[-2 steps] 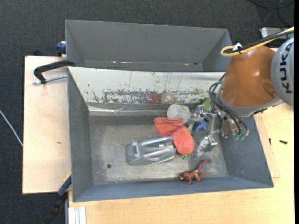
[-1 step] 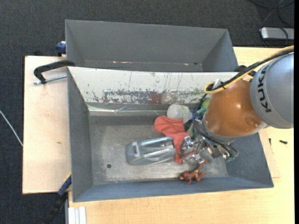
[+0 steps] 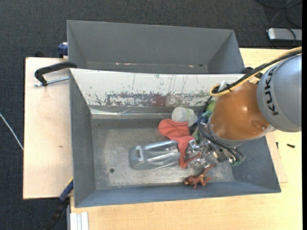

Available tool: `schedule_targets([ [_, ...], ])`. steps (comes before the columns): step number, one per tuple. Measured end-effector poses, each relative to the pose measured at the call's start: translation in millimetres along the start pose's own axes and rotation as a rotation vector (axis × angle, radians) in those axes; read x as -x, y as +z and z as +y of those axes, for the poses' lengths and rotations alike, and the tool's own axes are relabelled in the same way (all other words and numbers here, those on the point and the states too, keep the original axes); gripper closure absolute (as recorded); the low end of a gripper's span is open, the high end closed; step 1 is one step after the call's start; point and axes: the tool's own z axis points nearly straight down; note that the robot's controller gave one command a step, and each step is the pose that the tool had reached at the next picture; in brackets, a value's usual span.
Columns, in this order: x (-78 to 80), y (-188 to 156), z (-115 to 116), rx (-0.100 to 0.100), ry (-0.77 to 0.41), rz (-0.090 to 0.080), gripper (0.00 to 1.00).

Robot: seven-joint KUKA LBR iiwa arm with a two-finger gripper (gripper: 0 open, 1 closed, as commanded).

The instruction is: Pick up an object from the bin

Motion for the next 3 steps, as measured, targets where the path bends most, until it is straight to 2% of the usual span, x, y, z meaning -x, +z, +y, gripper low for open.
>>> schedule_targets([
  [1, 4.0, -50.9, 2.8, 0.002, -0.018, 0.009, 1.0],
  [2, 7.5, -87.0, 5.0, -0.004, -0.028, -0.002, 1.0],
  [3, 8.6, -113.1, 18.3, -0.001, -0.054, 0.004, 1.0],
])
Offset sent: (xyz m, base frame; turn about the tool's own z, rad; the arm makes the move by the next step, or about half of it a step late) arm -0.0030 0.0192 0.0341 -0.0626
